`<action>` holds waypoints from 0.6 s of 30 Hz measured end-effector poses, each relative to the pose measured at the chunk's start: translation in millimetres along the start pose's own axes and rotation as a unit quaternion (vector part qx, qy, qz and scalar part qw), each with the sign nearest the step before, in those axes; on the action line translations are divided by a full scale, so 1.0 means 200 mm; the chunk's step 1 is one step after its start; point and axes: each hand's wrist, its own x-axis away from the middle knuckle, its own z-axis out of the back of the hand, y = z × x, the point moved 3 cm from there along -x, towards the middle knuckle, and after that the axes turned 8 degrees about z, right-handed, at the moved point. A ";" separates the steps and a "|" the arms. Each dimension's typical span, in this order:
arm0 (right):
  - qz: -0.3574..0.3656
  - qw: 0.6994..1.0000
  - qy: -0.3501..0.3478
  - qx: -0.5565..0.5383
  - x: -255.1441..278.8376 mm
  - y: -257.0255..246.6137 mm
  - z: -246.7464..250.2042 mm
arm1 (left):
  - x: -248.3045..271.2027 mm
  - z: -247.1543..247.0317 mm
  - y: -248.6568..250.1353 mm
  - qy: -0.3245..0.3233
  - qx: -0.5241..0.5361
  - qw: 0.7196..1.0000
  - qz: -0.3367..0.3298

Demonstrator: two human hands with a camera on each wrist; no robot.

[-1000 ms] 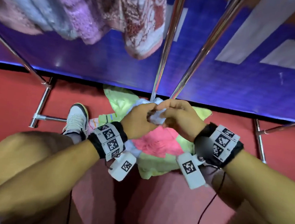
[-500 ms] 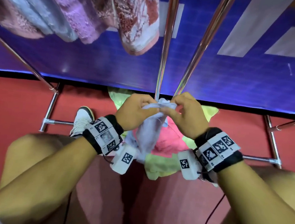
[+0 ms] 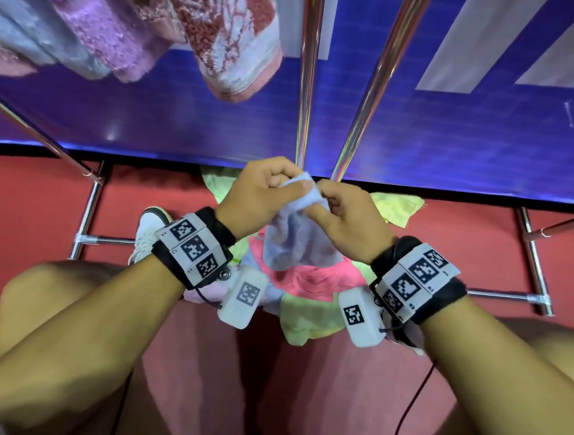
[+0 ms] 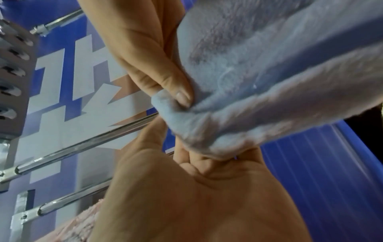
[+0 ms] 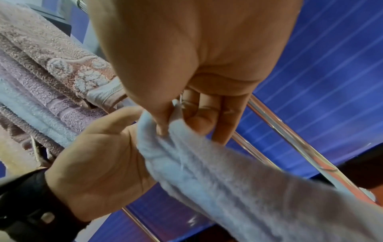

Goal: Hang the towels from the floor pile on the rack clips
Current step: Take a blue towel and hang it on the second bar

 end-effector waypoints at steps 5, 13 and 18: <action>-0.007 1.000 -0.007 0.005 0.01 0.01 -0.01 | 0.01 -0.01 0.00 -0.020 -0.027 0.999 -0.002; -0.021 0.998 0.042 -0.029 -0.01 0.00 0.01 | 0.01 -0.02 -0.02 -0.062 0.000 0.998 -0.016; -0.025 0.998 0.037 -0.039 -0.01 -0.01 0.05 | 0.00 0.05 0.02 0.003 0.021 0.999 -0.050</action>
